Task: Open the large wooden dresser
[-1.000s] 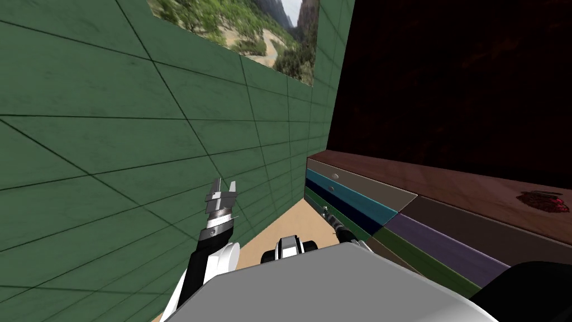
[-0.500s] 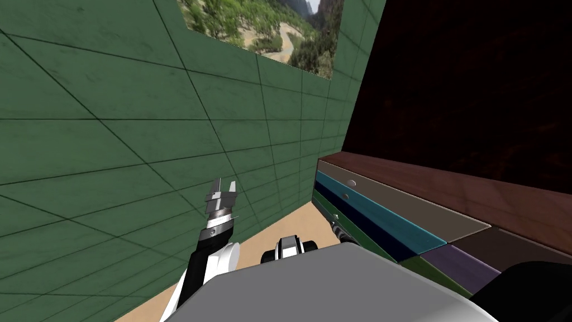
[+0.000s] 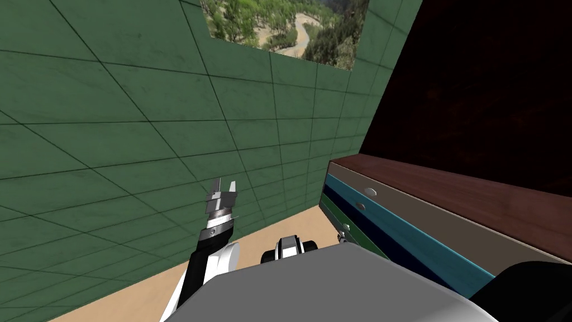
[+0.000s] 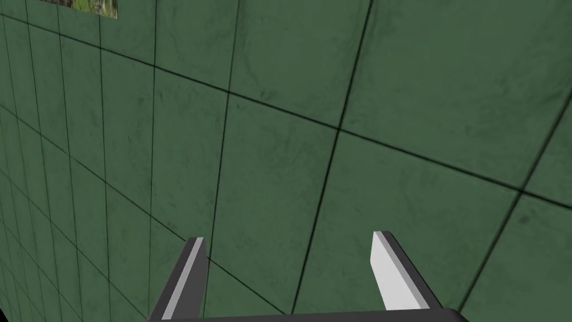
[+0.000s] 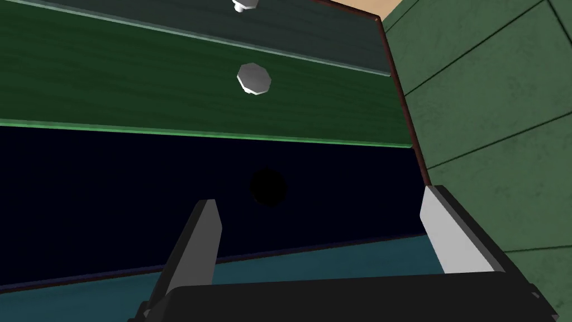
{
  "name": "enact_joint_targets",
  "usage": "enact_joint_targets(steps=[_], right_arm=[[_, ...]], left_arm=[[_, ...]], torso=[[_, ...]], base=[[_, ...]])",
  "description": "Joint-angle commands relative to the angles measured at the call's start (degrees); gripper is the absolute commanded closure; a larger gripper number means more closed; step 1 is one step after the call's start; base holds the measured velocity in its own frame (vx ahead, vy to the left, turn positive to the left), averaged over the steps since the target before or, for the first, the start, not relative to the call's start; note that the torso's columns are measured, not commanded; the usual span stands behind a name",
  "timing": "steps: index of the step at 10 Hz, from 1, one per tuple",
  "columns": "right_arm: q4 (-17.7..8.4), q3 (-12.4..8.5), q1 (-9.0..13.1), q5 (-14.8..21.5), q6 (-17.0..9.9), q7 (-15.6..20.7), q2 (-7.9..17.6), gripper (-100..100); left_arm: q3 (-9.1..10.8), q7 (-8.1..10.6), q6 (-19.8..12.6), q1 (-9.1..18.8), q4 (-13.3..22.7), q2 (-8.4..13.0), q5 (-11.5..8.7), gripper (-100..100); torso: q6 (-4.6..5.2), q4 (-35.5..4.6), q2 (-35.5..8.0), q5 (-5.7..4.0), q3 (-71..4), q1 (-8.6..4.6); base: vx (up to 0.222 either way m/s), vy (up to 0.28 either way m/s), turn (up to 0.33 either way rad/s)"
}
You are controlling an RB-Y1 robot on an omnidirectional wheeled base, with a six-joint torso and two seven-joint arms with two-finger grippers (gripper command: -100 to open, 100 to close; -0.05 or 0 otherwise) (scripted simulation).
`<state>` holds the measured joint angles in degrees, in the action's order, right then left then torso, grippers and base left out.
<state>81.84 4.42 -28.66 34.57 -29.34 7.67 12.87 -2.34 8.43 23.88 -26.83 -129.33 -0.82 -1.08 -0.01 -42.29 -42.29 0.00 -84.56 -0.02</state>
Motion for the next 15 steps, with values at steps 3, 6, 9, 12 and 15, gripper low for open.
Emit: enact_joint_targets(steps=[3, 6, 9, 12, 15], right_arm=[[-5.35, 0.31, 1.00, 2.57, -4.79, 0.07, -0.15, -100], [-8.76, 0.79, 1.12, 4.20, -8.39, 0.37, 0.01, -100], [-14.00, 1.66, 1.41, 7.17, -13.80, 0.98, 0.17, -100], [-18.63, 2.06, 1.58, 8.51, -18.38, 1.30, 0.18, -100], [-21.75, 2.44, 1.76, 9.73, -21.75, 1.63, 0.15, -100]], left_arm=[[0.00, 0.00, 0.00, 0.00, 0.00, 0.00, 0.00, 0], [0.01, 0.00, 0.00, -0.01, 0.00, 0.00, 0.00, 0], [0.01, 0.00, 0.00, -0.01, 0.00, 0.00, 0.00, 0], [0.01, 0.00, 0.00, 0.00, 0.00, 0.00, 0.00, 0], [0.01, 0.00, 0.00, -0.02, 0.00, 0.00, 0.00, 0]], torso=[[0.02, 0.01, 0.03, -0.01, -0.02, -0.02], [0.03, 0.01, -0.01, 0.00, 0.00, 0.00], [0.01, 0.01, 0.02, 0.00, -0.02, -0.02], [-0.02, 0.00, 0.01, 0.00, -0.01, 0.02], [0.04, 0.00, -0.01, 0.01, 0.00, 0.03]], base=[[0.024, -0.032, 0.228], [0.017, -0.030, 0.215], [0.015, -0.044, 0.372], [0.011, -0.052, 0.255], [0.003, -0.040, 0.181]])
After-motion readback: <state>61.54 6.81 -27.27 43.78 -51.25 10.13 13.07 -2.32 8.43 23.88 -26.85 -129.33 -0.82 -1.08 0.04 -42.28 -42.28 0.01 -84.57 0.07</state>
